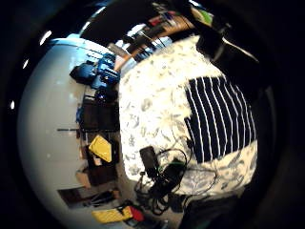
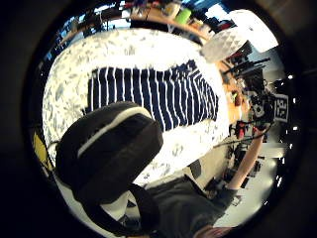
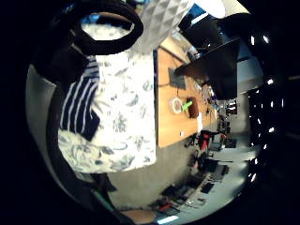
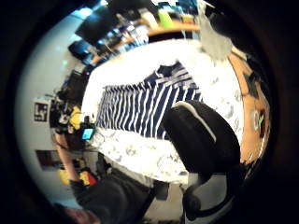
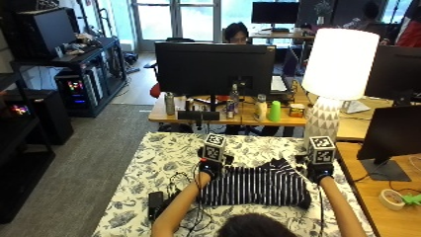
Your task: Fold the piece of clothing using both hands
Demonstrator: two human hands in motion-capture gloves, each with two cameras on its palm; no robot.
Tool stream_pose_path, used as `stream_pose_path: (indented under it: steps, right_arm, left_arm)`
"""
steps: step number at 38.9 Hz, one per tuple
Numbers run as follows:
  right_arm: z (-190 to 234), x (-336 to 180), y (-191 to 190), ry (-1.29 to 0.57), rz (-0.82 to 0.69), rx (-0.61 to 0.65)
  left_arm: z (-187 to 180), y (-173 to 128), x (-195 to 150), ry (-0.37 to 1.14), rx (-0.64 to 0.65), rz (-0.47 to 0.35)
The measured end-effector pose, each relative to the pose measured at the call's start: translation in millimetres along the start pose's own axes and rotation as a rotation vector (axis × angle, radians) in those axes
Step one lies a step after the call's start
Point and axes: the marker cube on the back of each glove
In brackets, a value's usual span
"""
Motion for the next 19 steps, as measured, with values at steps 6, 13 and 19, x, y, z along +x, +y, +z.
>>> stream_pose_path:
  steps: [6,13,19]
  right_arm:
    - [49.9,-13.8,9.0,0.008,0.045,-0.172]
    - [51.6,-51.2,58.3,-0.051,0.178,-0.408]
    - [79.1,-61.3,56.0,-0.134,0.193,-0.499]
  left_arm:
    - [36.4,47.0,27.0,0.109,-0.26,-0.063]
    - [89.3,44.8,30.0,0.115,-0.451,-0.179]
    - [112.5,44.4,23.0,0.063,-0.522,-0.22]
